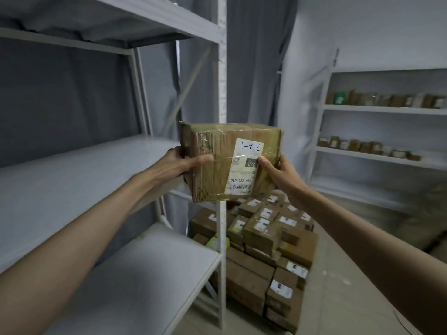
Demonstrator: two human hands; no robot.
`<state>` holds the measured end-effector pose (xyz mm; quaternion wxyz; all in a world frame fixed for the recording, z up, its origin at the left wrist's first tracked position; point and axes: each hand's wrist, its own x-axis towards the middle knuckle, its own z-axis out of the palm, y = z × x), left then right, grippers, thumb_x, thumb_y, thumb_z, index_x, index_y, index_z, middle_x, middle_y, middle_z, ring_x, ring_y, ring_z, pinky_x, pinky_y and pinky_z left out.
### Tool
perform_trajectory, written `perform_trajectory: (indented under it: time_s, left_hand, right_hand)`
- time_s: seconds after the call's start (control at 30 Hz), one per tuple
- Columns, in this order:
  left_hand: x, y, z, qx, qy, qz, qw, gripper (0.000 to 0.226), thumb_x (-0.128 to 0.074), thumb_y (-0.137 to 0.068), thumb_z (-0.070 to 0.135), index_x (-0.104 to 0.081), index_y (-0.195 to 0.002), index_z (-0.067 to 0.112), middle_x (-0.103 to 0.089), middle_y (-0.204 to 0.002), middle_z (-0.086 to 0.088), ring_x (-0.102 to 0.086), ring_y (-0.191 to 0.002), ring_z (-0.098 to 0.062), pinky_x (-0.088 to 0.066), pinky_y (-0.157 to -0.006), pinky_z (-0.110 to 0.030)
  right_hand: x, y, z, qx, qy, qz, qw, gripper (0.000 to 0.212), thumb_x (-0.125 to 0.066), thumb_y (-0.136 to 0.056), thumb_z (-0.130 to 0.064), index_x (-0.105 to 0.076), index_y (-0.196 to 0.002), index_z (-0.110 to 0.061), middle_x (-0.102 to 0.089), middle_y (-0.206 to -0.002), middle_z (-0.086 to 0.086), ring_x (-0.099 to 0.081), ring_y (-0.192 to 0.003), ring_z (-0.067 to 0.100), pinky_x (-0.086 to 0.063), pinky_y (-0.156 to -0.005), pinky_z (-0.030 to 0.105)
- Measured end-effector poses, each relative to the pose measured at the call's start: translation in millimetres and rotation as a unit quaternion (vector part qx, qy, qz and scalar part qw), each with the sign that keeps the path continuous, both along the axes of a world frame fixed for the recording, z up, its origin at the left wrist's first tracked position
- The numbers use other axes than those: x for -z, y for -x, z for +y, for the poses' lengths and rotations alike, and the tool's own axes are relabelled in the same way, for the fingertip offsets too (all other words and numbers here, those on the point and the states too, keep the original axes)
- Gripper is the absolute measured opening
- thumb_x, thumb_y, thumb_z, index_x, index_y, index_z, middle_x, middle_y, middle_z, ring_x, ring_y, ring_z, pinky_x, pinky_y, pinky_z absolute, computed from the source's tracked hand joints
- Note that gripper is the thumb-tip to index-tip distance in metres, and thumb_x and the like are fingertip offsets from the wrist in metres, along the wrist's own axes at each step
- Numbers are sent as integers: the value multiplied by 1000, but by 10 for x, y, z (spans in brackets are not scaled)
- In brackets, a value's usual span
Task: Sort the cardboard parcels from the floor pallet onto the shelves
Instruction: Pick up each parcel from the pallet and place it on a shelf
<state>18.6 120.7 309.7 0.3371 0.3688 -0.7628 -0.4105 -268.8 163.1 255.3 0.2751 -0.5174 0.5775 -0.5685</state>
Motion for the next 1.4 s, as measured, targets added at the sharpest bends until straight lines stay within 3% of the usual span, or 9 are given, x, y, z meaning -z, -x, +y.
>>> perform_trajectory:
  time_s: [0.17,0.23,0.33,0.5,0.6,0.77,0.93,1.17,1.4]
  left_hand:
    - [141,965,-82,48,24,-28,998,50,-86,-65,61,-65,-105,38,-69,-94,36,-65,-90,15,-49,-65,-3]
    - [217,1379,-117,57,21,-35,998,51,-82,-62,60,-64,-106,39,-72,-97,28,-66,-92,11,-50,-69,-5]
    - [368,2009,-159,68,7,-36,997,56,-79,-60,63,-60,-109,42,-65,-112,19,-63,-100,3,-48,-81,-18]
    - [717,3066,-144,37,-5,-8,999,112,-74,-46,79,-48,-141,25,-59,-128,7,-61,-106,-4,-49,-81,-20]
    - [954,3619,-92,24,-22,-4,999,124,-69,-50,83,-34,-151,21,-55,-140,-1,-60,-119,-19,-53,-99,-39]
    - [1172,4298,-132,-3,-14,-14,1000,110,-64,-70,79,-24,-155,21,-50,-147,-4,-57,-124,-23,-48,-106,-48]
    - [1270,4777,-453,-7,24,-70,997,99,-58,-69,79,-38,-150,26,-49,-146,-3,-55,-124,-21,-47,-105,-44]
    - [1705,5425,-1258,-45,27,-124,991,97,-52,-70,82,-43,-150,27,-36,-127,2,-45,-121,-19,-43,-106,-42]
    - [1744,6281,-2606,-63,-15,-91,994,87,-56,-72,79,-51,-142,28,-39,-126,3,-49,-121,-20,-44,-99,-37]
  right_hand:
    - [110,856,334,48,-11,-4,999,52,-64,-93,-51,-49,-128,-15,-66,-117,-2,-67,-105,15,-62,-77,31]
    - [156,1232,429,65,-25,1,998,55,-63,-94,-51,-47,-131,-13,-64,-119,0,-67,-107,16,-62,-84,36]
    - [223,1815,556,77,-41,6,996,56,-63,-93,-54,-47,-129,-13,-64,-120,1,-67,-103,13,-61,-70,26]
    - [443,2757,657,109,-74,15,991,64,-60,-92,-59,-47,-135,-14,-65,-122,-2,-66,-103,12,-56,-67,25]
    - [612,3221,663,116,-96,12,989,60,-58,-94,-58,-47,-135,-16,-65,-123,-2,-67,-101,14,-54,-63,25]
    - [903,3858,591,111,-123,4,986,62,-61,-93,-58,-43,-141,-22,-62,-130,-3,-65,-110,17,-61,-78,39]
    - [1189,4333,305,127,-133,-16,983,67,-65,-90,-59,-42,-140,-20,-61,-133,-1,-64,-115,21,-58,-91,51]
    - [1640,4928,-392,117,-153,-22,981,65,-70,-89,-53,-39,-137,-21,-61,-128,-2,-66,-109,17,-56,-64,29]
    - [1471,5784,-1762,107,-142,0,984,65,-71,-92,-39,-37,-144,-19,-60,-129,-2,-64,-110,14,-57,-72,29]
